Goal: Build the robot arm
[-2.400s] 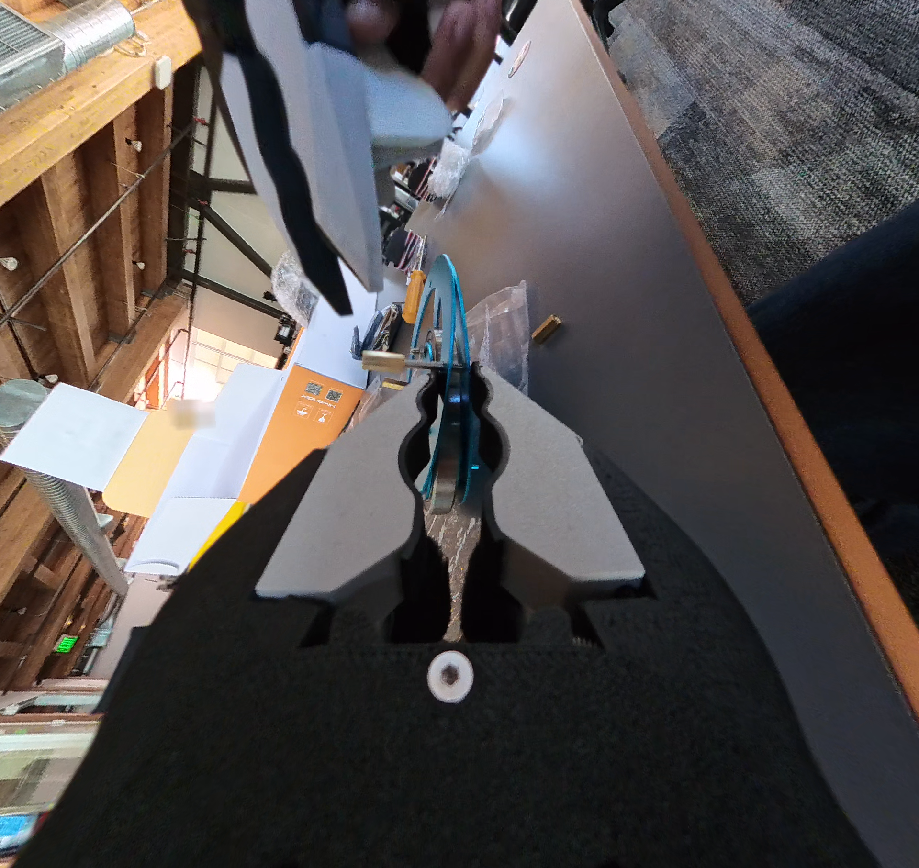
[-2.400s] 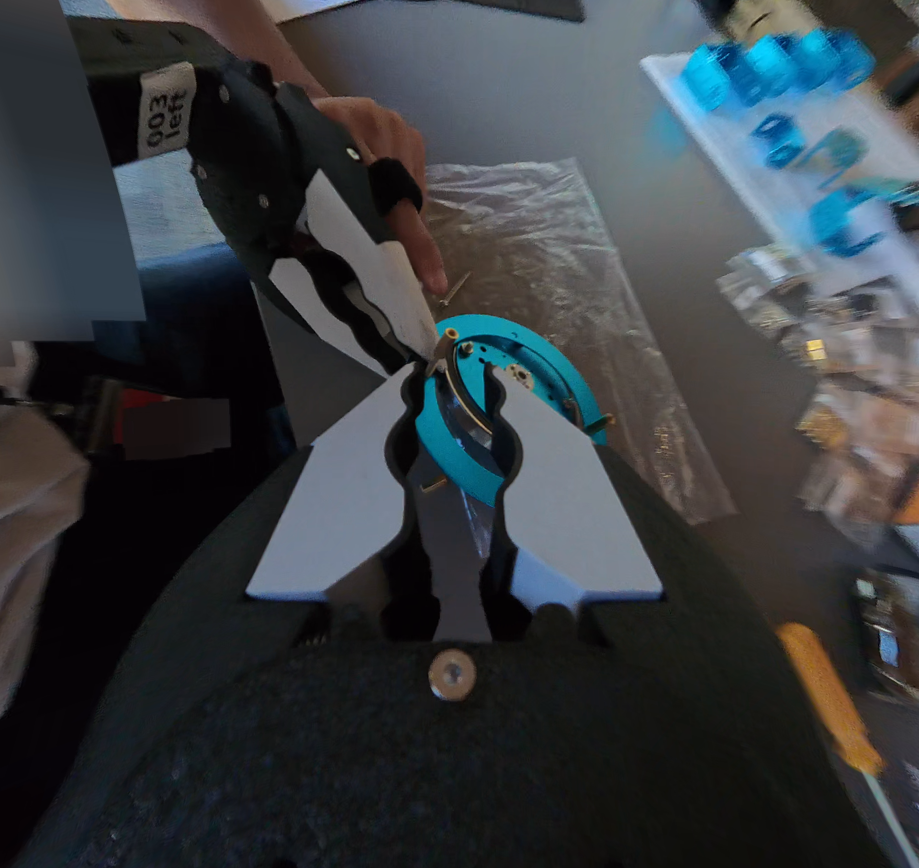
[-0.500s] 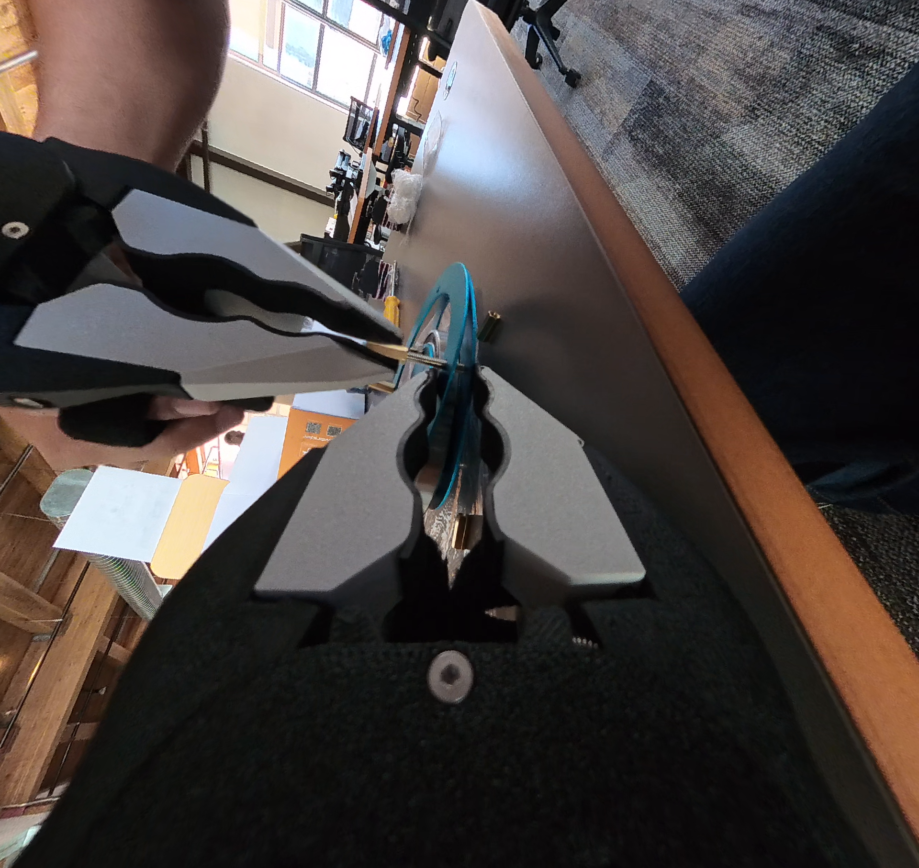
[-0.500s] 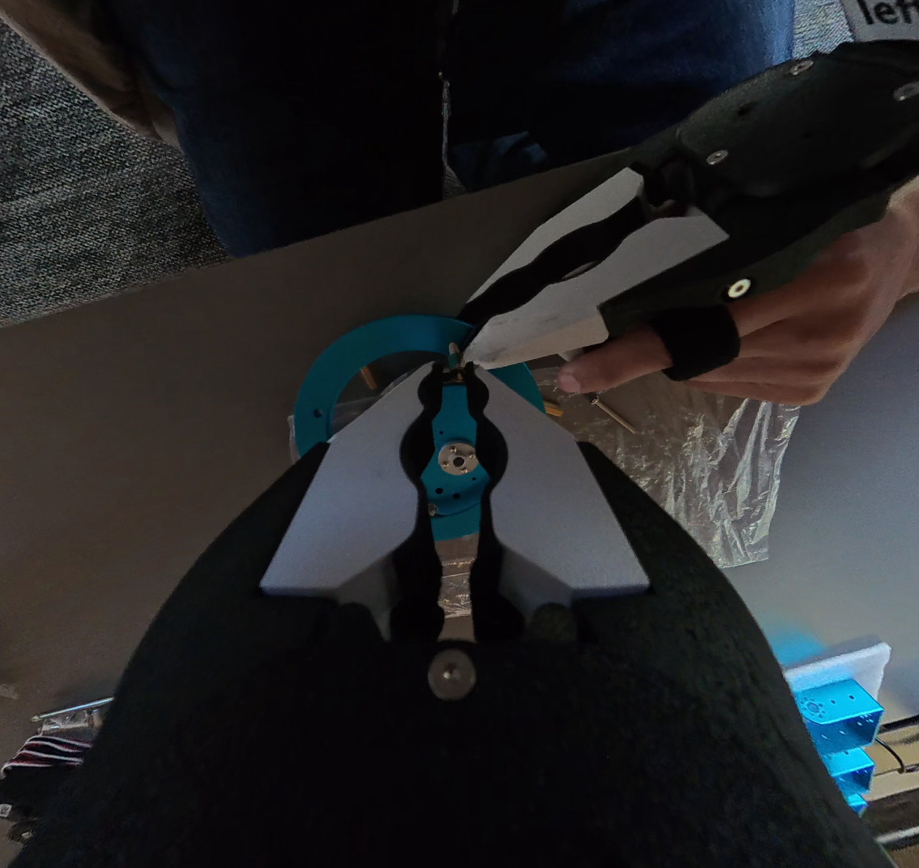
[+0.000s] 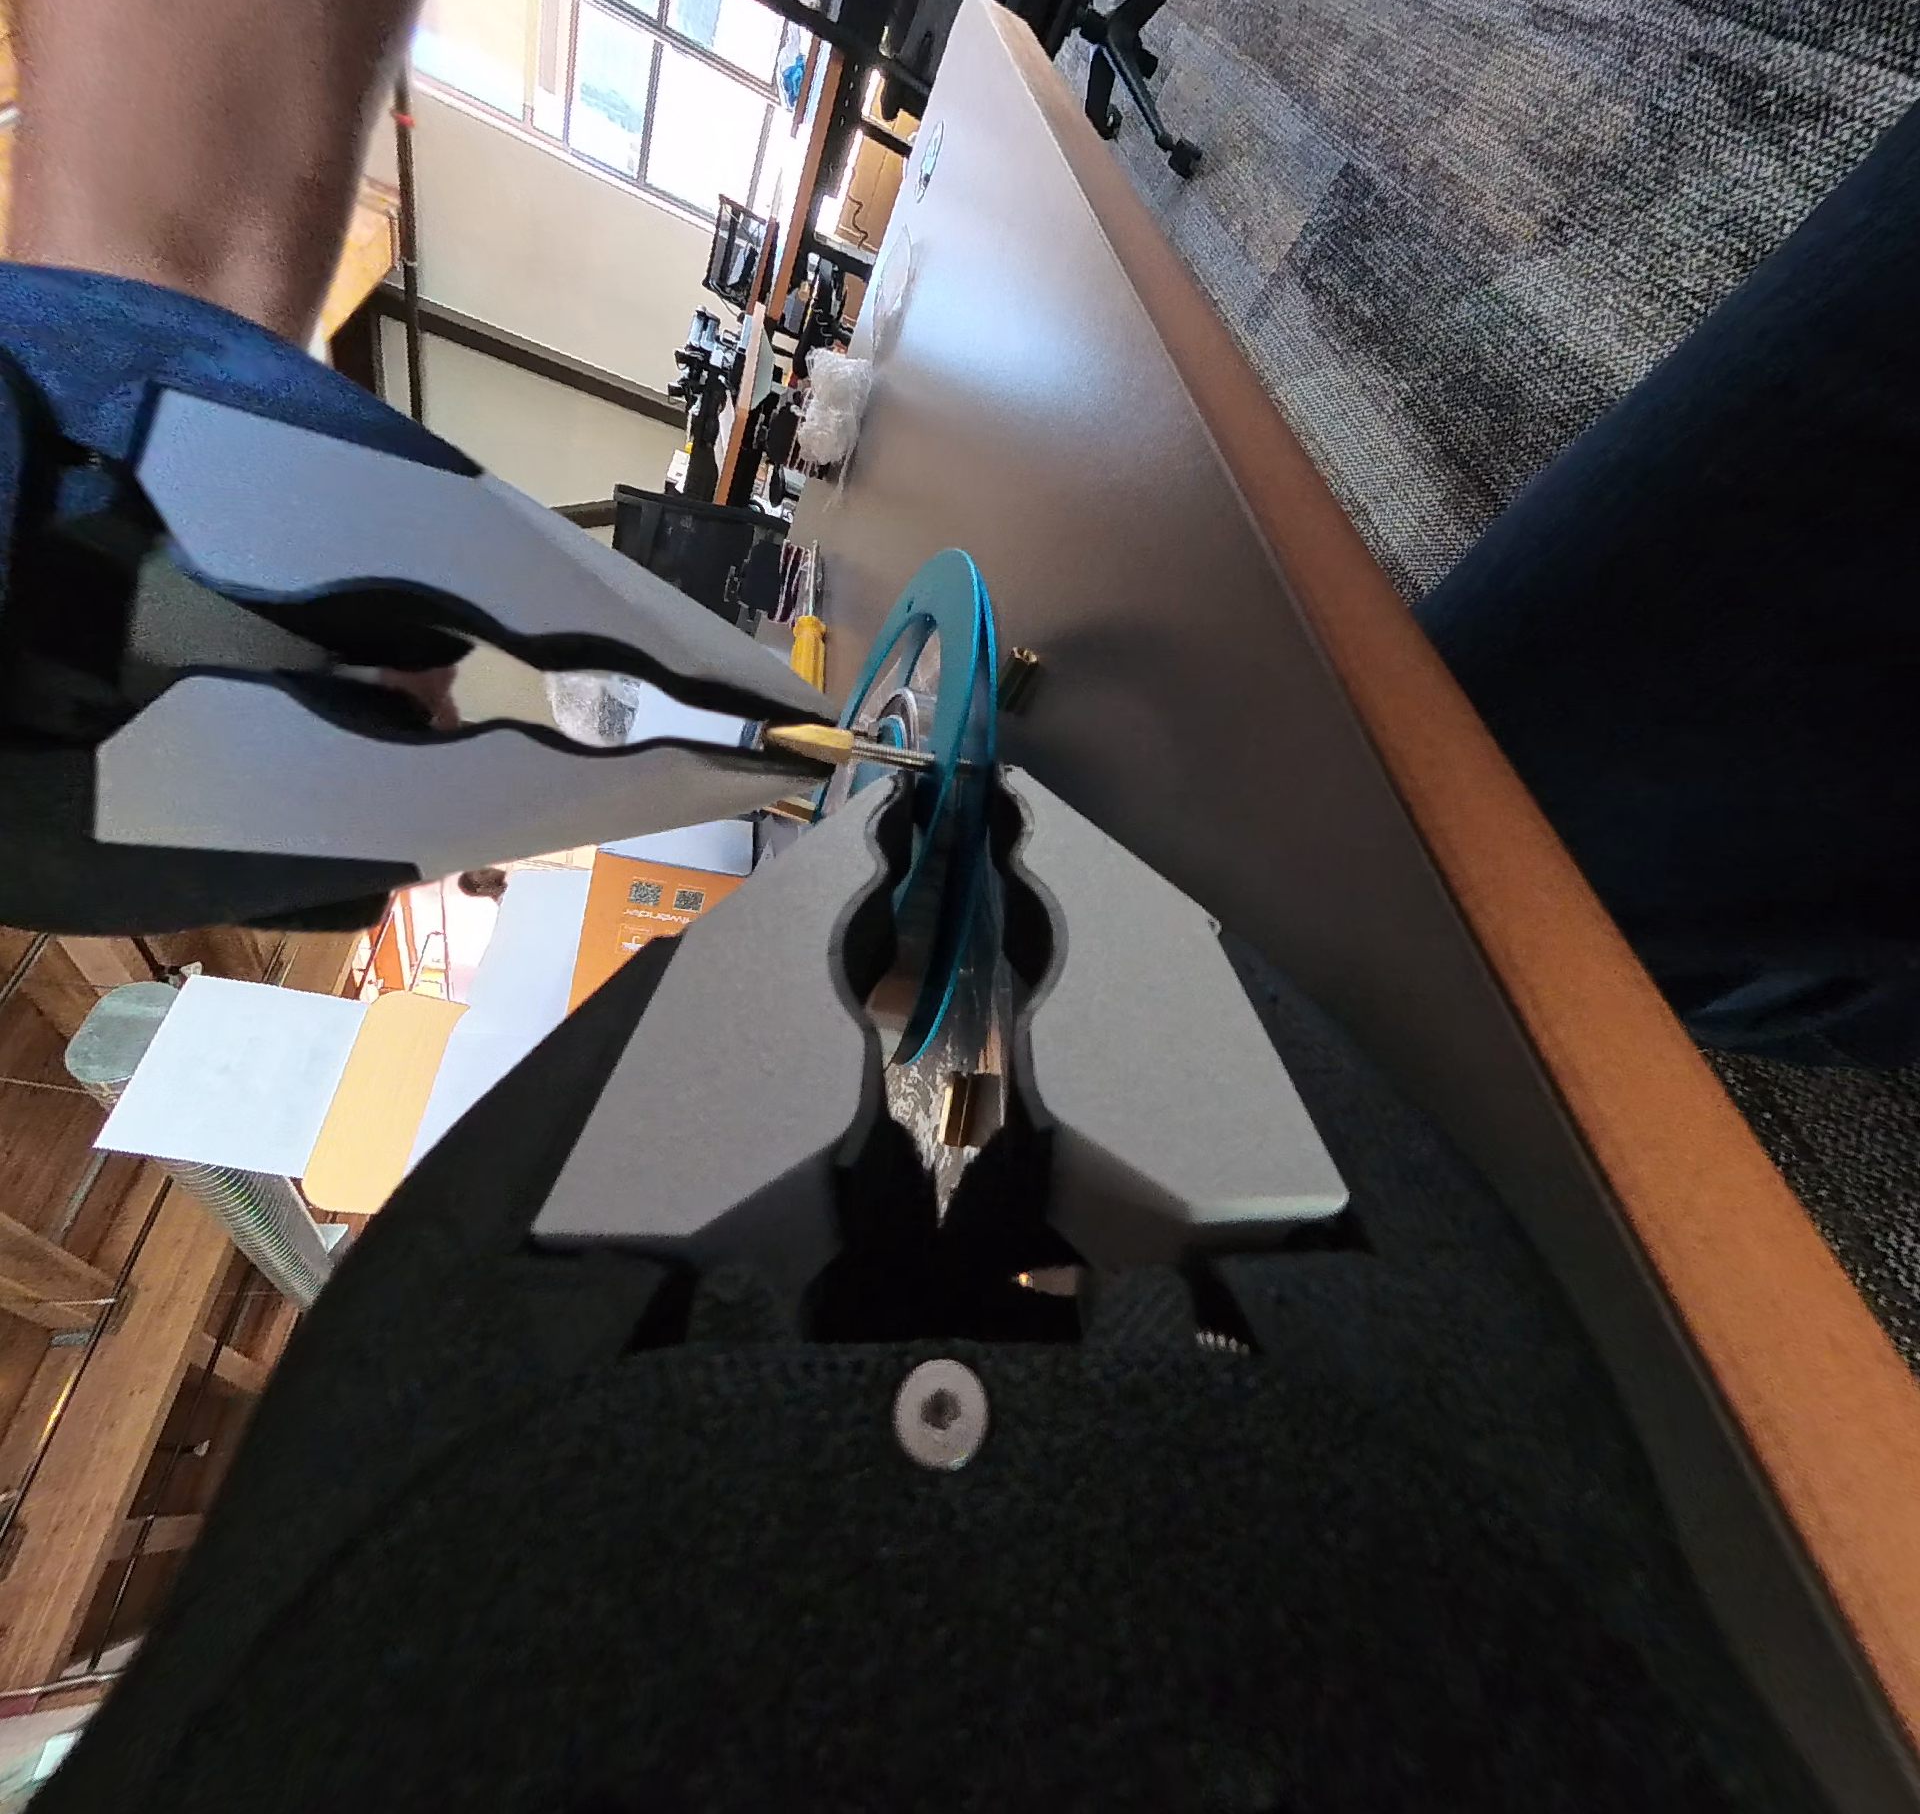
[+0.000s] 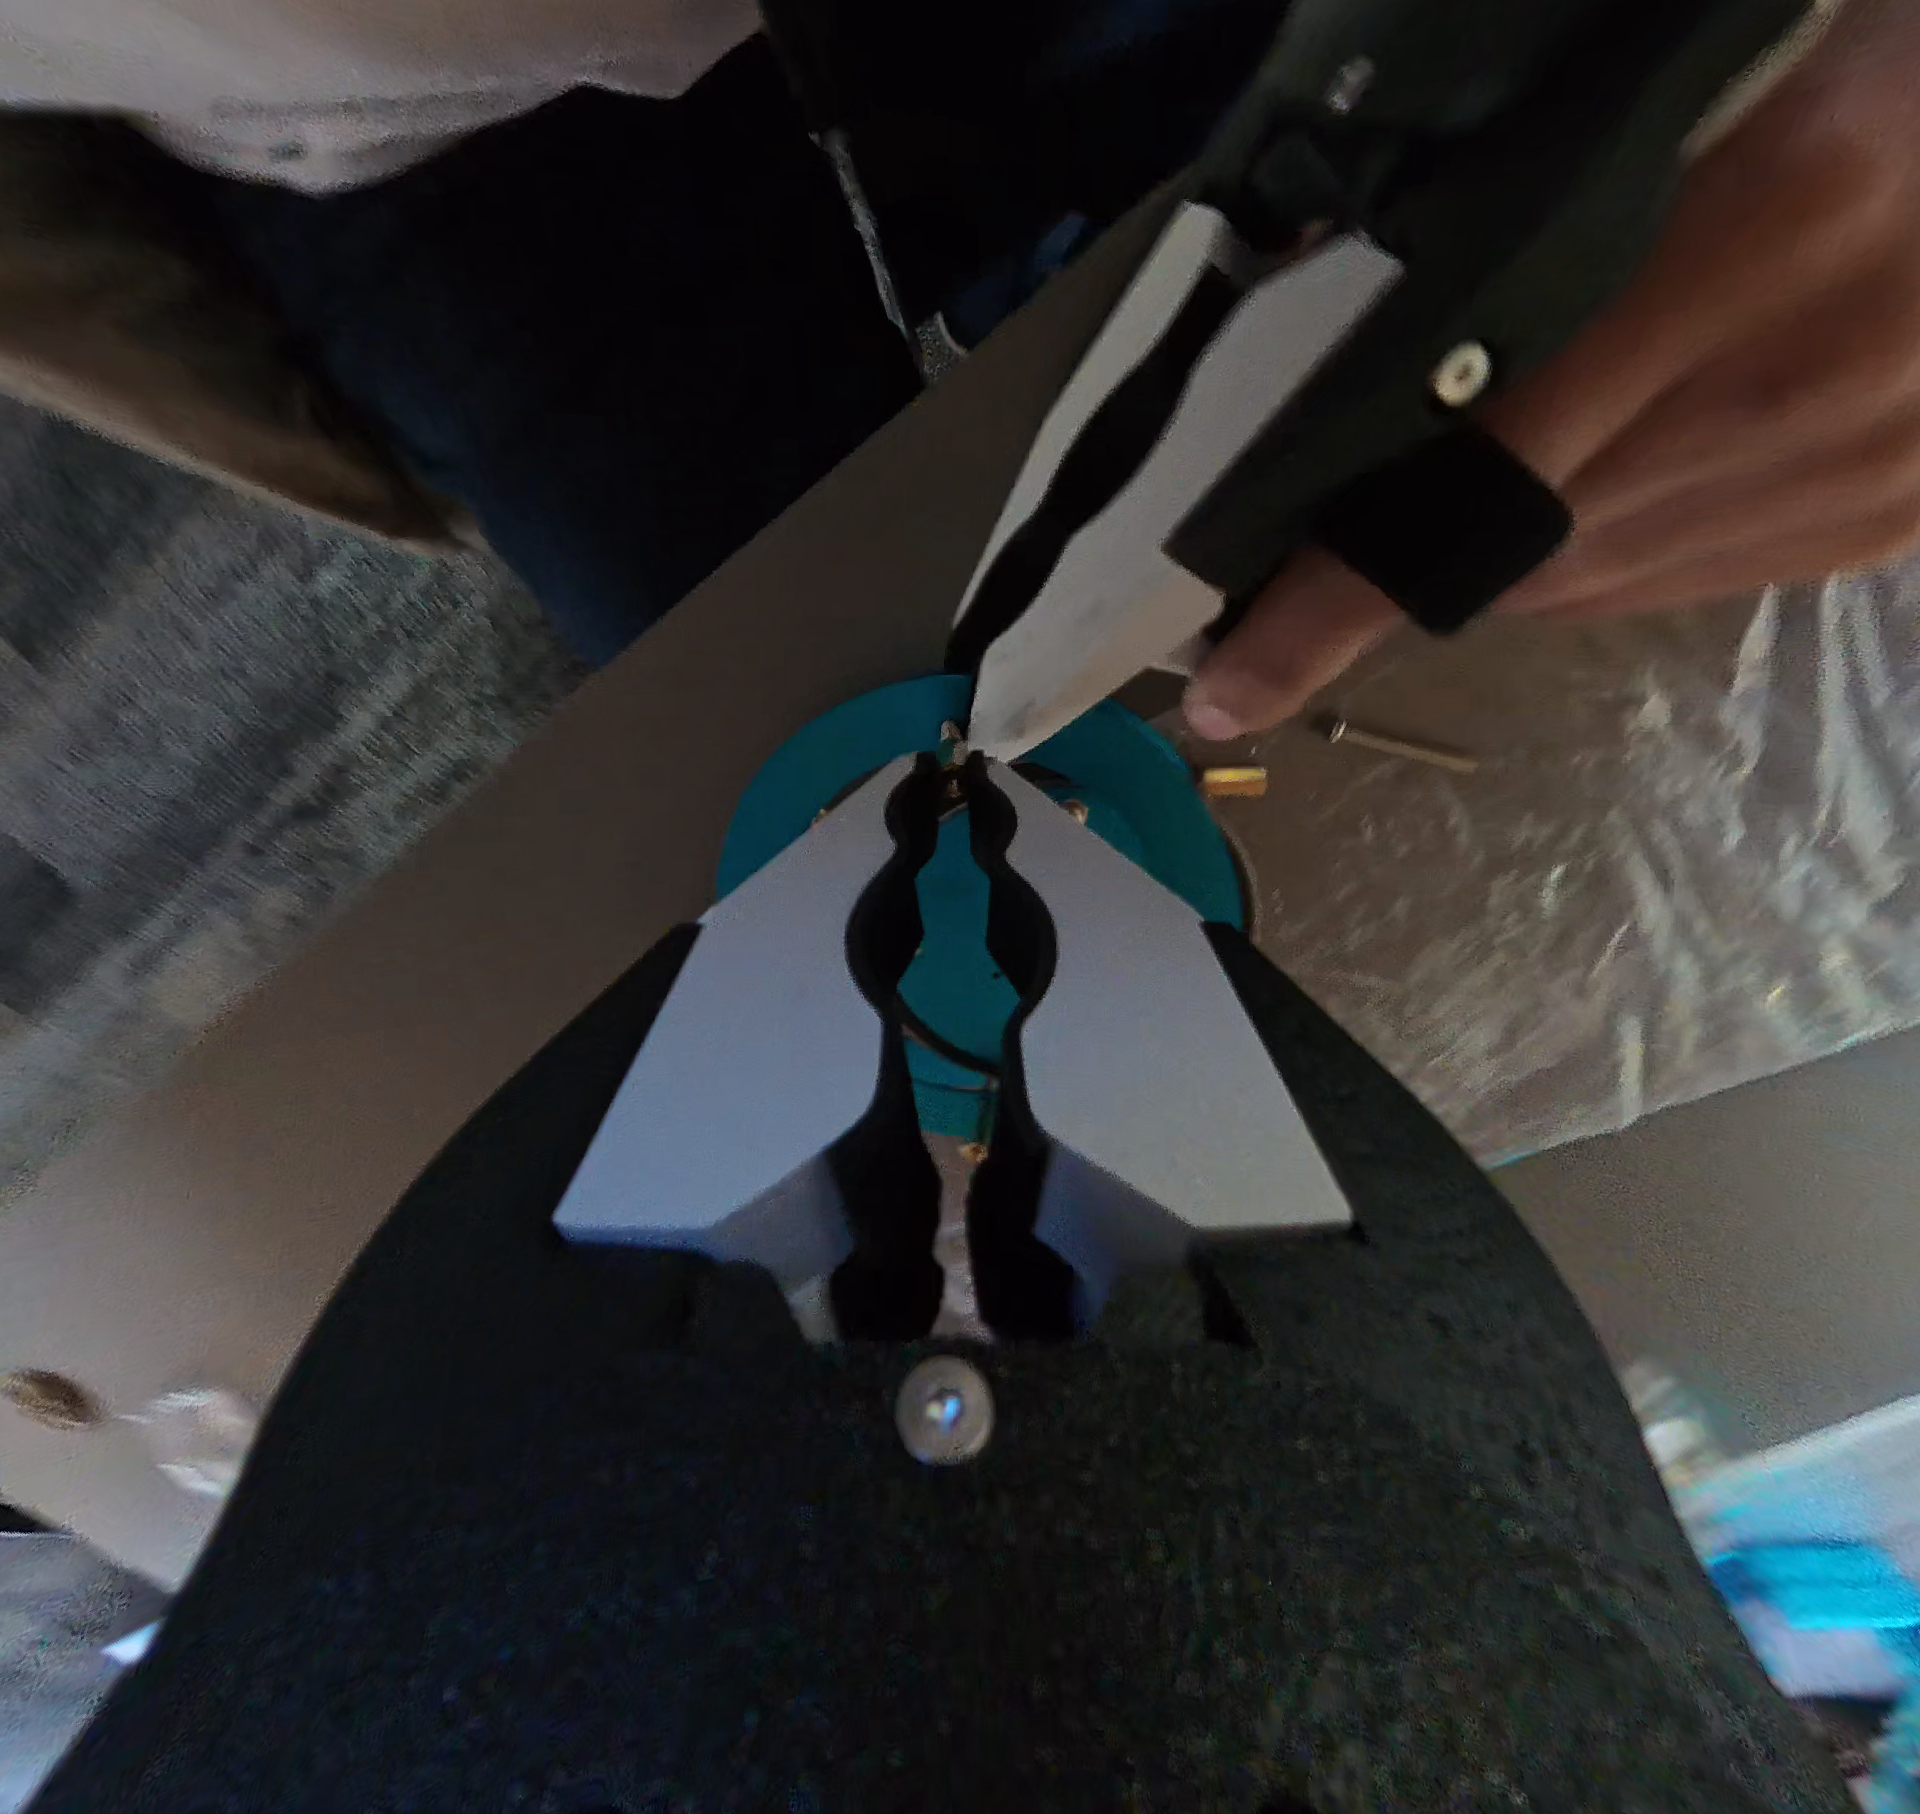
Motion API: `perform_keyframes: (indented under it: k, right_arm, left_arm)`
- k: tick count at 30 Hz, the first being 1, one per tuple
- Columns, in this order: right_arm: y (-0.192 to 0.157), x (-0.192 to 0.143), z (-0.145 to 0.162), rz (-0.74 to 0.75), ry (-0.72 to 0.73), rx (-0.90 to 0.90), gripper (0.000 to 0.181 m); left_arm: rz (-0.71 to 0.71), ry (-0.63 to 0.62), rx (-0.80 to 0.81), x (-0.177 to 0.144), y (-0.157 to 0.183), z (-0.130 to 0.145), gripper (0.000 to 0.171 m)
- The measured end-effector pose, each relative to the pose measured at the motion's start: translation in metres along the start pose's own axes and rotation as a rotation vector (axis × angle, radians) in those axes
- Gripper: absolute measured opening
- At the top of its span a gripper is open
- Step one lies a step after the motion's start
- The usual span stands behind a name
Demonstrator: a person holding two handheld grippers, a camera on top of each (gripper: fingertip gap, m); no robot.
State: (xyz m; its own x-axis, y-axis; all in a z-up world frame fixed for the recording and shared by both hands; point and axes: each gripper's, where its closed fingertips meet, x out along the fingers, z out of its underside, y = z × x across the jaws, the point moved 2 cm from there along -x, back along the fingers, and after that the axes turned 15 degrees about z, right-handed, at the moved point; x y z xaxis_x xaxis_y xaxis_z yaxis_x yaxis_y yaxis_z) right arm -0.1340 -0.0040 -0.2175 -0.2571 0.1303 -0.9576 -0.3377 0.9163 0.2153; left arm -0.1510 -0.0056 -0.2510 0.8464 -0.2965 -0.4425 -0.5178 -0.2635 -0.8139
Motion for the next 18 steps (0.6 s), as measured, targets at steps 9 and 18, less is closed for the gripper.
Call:
perform_keyframes:
  k: [9, 18]
  right_arm:
    - [-0.0004, 0.0009, -0.0031, 0.001, -0.309, 0.587, 0.004]
    - [-0.0014, 0.0007, -0.0043, 0.024, -0.541, 1.318, 0.004]
  left_arm:
    - [0.001, -0.007, 0.002, 0.0000, 0.0006, -0.0001, 0.013]
    - [-0.002, -0.016, 0.011, -0.0001, 0.0011, -0.0003, 0.013]
